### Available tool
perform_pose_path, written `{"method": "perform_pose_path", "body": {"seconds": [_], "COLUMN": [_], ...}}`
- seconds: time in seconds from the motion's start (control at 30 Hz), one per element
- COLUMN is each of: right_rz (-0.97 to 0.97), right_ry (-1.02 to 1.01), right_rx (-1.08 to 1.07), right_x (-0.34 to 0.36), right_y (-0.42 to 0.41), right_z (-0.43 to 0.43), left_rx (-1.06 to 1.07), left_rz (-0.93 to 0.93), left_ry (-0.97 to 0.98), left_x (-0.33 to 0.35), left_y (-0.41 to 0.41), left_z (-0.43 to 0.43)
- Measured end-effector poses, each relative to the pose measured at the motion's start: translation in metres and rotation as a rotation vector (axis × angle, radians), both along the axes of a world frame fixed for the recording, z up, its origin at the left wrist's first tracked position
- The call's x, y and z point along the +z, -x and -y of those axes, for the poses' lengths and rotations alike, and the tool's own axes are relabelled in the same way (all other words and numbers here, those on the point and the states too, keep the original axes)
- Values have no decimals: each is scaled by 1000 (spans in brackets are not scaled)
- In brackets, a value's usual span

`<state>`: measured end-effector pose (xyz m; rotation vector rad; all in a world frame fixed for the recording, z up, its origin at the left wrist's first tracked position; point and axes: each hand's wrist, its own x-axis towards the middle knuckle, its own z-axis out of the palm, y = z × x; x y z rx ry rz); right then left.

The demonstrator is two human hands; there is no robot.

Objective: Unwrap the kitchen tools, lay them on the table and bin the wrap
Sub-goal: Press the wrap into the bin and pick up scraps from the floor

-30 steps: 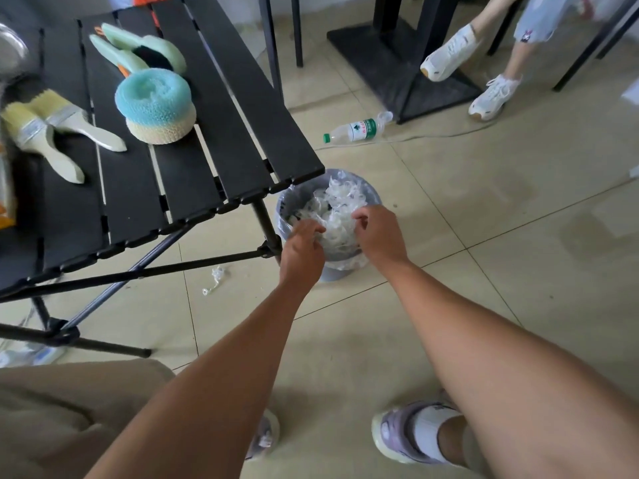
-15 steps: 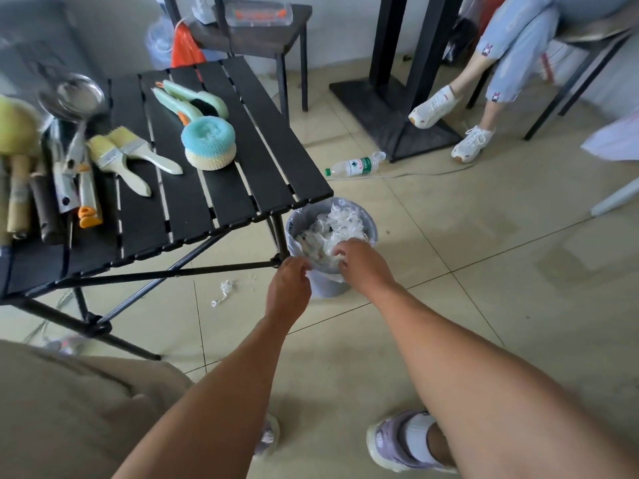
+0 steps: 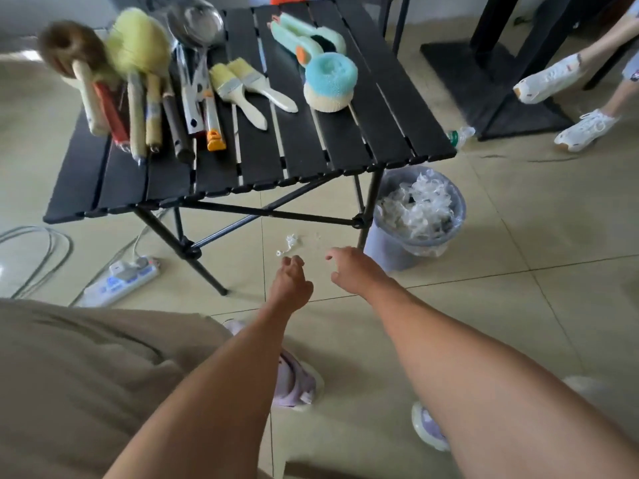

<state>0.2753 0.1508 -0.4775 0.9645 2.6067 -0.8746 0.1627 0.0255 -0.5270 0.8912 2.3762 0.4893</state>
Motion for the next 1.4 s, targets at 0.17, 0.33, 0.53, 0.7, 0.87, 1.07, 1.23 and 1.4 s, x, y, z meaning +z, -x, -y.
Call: {"method": "perform_pose_path", "body": {"seconds": [0.17, 0.33, 0.53, 0.7, 0.87, 1.07, 1.23, 1.4], "right_rz": [72, 130, 173, 238, 289, 297, 297, 345], "right_ry": [-68, -76, -63, -22, 14, -15, -29, -1], "right_rx": [71, 111, 135, 147, 158, 153, 132, 113], "right_x": [-46, -87, -125, -146, -153, -131, -109, -104], "right_y": [37, 64, 89, 89, 78, 71, 56, 34], "right_z": [13, -6, -34, -33, -23, -24, -20, -13], "left_rx": [46, -20, -124, -216, -15, 153, 122, 171], "left_rz": [31, 10, -33, -100, -22, 137, 251, 282], "left_ry": [156, 213, 497, 517, 276, 198, 193, -21], "left_x": [-43, -82, -127, -155, -162, -147, -139, -130], "left_y": [43, 72, 113, 126, 111, 79, 23, -18], "left_z": [-5, -38, -75, -81, -68, -40, -6, 18]}}
